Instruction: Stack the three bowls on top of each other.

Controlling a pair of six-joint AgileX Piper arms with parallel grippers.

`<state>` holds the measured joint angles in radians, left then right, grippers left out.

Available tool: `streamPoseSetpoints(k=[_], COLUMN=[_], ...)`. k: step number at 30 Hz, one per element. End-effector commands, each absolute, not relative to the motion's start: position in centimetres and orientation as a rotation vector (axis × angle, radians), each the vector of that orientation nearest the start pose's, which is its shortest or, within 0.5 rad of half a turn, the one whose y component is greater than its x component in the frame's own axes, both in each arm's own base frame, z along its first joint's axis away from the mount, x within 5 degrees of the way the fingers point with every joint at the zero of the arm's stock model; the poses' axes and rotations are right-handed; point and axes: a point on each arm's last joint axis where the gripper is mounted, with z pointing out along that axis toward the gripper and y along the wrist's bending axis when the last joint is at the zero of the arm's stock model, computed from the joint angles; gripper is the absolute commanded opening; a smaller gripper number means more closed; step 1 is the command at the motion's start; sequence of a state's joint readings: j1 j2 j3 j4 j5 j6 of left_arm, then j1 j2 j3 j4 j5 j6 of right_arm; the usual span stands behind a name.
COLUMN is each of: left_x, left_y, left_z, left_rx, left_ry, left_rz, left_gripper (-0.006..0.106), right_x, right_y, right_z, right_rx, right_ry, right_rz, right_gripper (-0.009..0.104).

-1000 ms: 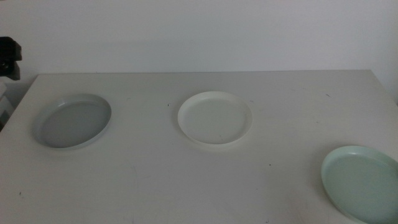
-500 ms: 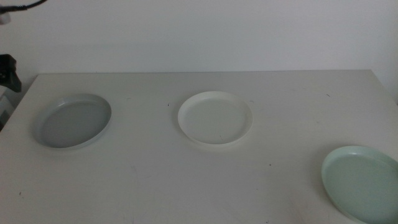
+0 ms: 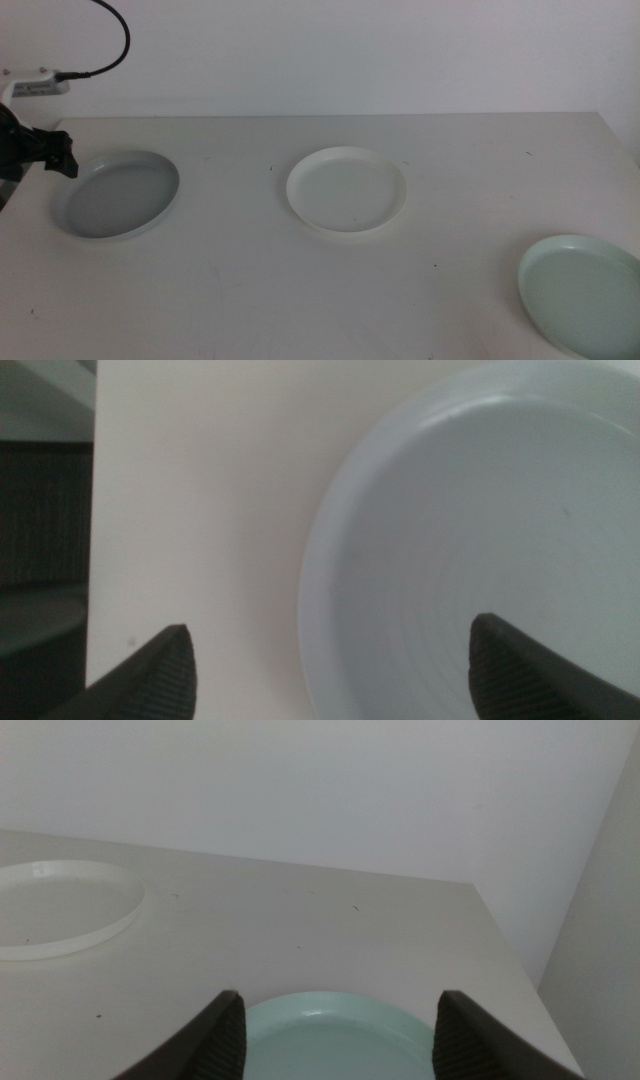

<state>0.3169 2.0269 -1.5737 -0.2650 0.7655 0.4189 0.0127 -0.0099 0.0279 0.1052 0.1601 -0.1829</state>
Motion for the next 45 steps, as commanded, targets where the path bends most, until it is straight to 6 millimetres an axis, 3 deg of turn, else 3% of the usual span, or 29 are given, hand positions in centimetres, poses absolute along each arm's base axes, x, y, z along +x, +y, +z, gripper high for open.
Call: streamPoseSetpoints(k=[1,7,14,27,29,32,39,45], left_x=[43.1,44.1,44.5,44.4,44.3,44.2,43.2,40.0], left_y=[12.5,12.9,12.9,12.4,12.4,12.3,11.9,10.7], left_z=[23.6,21.0,19.5,17.8,17.8,18.2,21.1,24.0], left_rx=[-0.086,-0.112,-0.083,-0.123,-0.130,-0.123,-0.075,-0.135], left_ry=[2.512,2.520,2.539,2.608,2.610,2.615,2.607,2.577], left_rz=[-0.033,-0.036,-0.036,-0.145,-0.148,-0.154,-0.149,-0.189], left_gripper=[0.105,0.105,0.102,0.041,0.026,0.001,0.000,0.000], right_x=[5.5,5.5,5.5,5.5,5.5,5.5,5.5,5.5], right_y=[0.1,0.1,0.1,0.1,0.1,0.1,0.1,0.1], right_z=[20.0,20.0,20.0,20.0,20.0,20.0,20.0,20.0], right_rx=[-0.090,-0.090,-0.090,-0.090,-0.090,-0.090,-0.090,-0.090], right_ry=[1.550,1.550,1.550,1.550,1.550,1.550,1.550,1.550], right_rz=[-0.059,-0.059,-0.059,-0.059,-0.059,-0.059,-0.059,-0.059], right_gripper=[0.048,0.048,0.048,0.048,0.048,0.048,0.048,0.048])
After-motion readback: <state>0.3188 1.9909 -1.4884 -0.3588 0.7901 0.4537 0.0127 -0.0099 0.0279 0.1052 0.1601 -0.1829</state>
